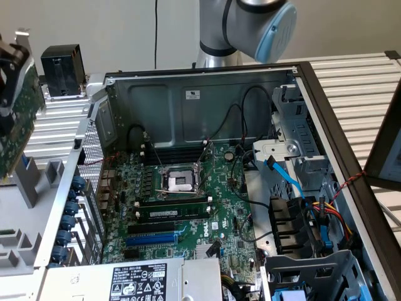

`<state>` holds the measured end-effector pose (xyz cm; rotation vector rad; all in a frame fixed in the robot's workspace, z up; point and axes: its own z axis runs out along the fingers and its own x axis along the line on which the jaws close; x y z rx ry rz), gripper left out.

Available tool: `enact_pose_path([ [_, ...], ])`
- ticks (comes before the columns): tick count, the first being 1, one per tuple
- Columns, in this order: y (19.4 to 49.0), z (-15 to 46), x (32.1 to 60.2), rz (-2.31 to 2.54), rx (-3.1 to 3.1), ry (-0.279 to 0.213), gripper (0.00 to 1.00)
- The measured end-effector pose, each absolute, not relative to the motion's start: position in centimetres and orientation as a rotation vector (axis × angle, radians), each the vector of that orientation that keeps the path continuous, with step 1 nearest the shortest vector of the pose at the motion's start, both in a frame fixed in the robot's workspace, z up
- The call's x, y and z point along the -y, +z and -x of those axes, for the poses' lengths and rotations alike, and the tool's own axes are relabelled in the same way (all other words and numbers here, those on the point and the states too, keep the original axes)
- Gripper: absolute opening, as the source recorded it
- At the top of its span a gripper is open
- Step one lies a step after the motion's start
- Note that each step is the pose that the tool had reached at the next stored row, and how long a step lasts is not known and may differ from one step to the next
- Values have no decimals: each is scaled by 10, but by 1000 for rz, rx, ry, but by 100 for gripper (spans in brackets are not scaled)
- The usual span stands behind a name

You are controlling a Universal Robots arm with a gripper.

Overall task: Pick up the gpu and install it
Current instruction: 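Pick up the gpu and move the gpu toward the slot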

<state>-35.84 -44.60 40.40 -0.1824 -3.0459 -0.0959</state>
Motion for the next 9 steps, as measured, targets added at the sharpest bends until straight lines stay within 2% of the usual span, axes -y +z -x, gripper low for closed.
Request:
enact_pose_path([
  [9,445,329,454,182,3038,-95,26],
])
